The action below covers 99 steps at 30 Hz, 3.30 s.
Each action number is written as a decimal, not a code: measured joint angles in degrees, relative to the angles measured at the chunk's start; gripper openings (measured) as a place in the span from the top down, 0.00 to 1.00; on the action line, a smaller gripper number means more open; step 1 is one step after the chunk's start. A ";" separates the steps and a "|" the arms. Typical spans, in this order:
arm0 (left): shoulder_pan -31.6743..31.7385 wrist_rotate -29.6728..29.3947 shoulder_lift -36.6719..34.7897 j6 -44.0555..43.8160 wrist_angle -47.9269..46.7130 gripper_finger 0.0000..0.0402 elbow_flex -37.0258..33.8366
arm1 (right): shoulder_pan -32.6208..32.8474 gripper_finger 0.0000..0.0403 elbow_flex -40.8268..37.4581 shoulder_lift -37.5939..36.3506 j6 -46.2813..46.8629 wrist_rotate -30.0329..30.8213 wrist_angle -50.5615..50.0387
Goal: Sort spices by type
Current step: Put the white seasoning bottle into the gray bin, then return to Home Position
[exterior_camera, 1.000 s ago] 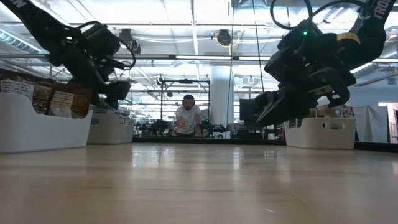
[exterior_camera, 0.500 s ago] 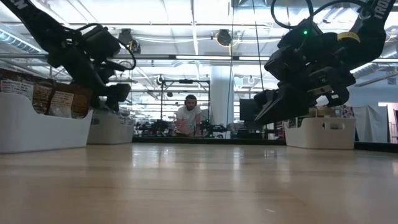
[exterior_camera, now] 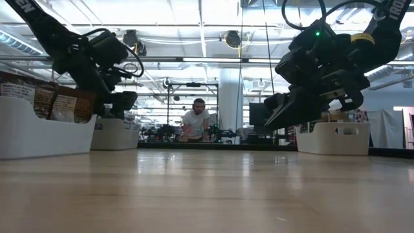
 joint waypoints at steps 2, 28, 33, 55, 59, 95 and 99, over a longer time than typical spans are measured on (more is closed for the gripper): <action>0.00 0.00 0.02 0.00 0.08 0.45 0.00 | 0.00 1.00 0.00 0.00 -0.19 0.01 -0.01; -0.82 0.17 -6.20 6.53 -7.05 0.21 9.77 | 0.00 1.00 0.00 -0.13 0.73 -0.01 -0.07; -4.73 3.19 -9.91 7.74 -6.61 0.21 10.86 | 0.07 1.00 0.04 -2.64 3.76 -0.28 -0.13; -40.54 18.02 1.19 25.59 32.64 0.31 10.88 | 0.75 1.00 0.15 -25.87 10.80 5.13 8.25; -42.73 17.99 0.52 27.47 32.35 0.35 10.88 | 0.74 1.00 0.15 -27.05 10.81 6.37 6.74; -34.47 21.50 -52.10 21.75 9.24 0.88 -16.87 | -5.78 1.00 -12.92 -29.29 14.28 5.57 9.87; -34.16 21.55 -56.36 20.90 4.41 0.92 -16.87 | -7.33 1.00 -13.18 -30.65 14.64 2.02 7.34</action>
